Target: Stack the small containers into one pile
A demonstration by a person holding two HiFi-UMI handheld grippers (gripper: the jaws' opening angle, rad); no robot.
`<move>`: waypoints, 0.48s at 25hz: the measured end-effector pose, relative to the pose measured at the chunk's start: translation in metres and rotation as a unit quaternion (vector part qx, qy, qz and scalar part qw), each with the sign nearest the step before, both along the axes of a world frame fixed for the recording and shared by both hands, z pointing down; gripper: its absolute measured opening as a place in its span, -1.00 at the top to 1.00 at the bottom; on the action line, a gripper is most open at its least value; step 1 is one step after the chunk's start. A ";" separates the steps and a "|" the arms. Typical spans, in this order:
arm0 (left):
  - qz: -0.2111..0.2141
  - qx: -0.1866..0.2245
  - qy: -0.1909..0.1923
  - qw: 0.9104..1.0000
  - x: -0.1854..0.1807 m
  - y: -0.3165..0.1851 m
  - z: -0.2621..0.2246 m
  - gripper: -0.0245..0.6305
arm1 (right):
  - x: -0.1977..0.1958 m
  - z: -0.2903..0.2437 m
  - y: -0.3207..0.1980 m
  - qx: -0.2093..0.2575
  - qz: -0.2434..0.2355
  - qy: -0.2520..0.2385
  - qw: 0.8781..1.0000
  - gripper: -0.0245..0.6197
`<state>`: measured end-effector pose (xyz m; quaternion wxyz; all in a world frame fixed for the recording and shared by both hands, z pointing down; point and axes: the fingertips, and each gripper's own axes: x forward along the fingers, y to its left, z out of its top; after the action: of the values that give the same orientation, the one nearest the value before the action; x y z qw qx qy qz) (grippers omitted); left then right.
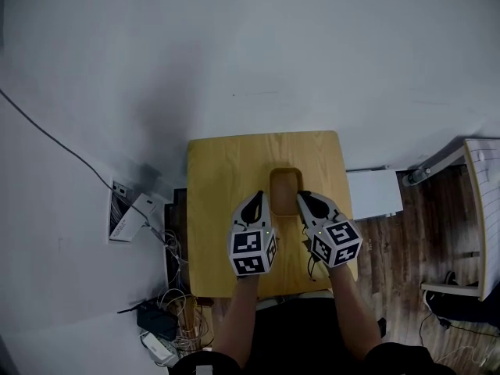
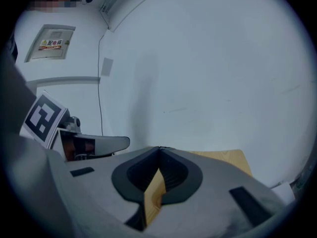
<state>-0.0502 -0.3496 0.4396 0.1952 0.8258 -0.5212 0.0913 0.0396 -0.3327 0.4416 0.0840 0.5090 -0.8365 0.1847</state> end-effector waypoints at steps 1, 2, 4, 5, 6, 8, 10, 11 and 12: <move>-0.002 0.010 0.002 1.000 -0.003 0.002 -0.009 0.91 | -0.002 -0.007 0.003 0.009 -0.001 0.000 1.000 0.90; -0.004 0.020 0.004 1.000 -0.006 0.005 -0.017 0.91 | -0.004 -0.015 0.006 0.019 -0.003 0.001 1.000 0.90; -0.008 0.037 0.006 0.999 -0.012 0.012 -0.032 0.91 | -0.009 -0.032 0.013 0.040 -0.005 0.000 0.999 0.90; -0.011 0.044 0.007 0.999 -0.015 0.015 -0.039 0.91 | -0.011 -0.040 0.017 0.049 -0.006 -0.001 0.999 0.90; -0.013 0.052 0.008 0.999 -0.018 0.018 -0.046 0.91 | -0.012 -0.048 0.021 0.059 -0.007 -0.001 0.998 0.90; -0.017 0.065 0.011 0.998 -0.022 0.024 -0.058 0.91 | -0.014 -0.061 0.028 0.074 -0.006 -0.004 0.997 0.90; -0.021 0.078 0.014 0.997 -0.024 0.031 -0.069 0.91 | -0.013 -0.073 0.035 0.084 -0.003 -0.008 0.996 0.90; -0.023 0.083 0.016 0.996 -0.024 0.034 -0.073 0.91 | -0.012 -0.078 0.038 0.089 -0.001 -0.010 0.996 0.90; -0.024 0.088 0.017 0.996 -0.025 0.038 -0.077 0.91 | -0.011 -0.082 0.042 0.093 0.002 -0.011 0.996 0.90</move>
<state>-0.0750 -0.3116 0.3621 0.1328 0.8283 -0.5437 0.0259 0.0286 -0.2909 0.3595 0.0267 0.5139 -0.8502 0.1116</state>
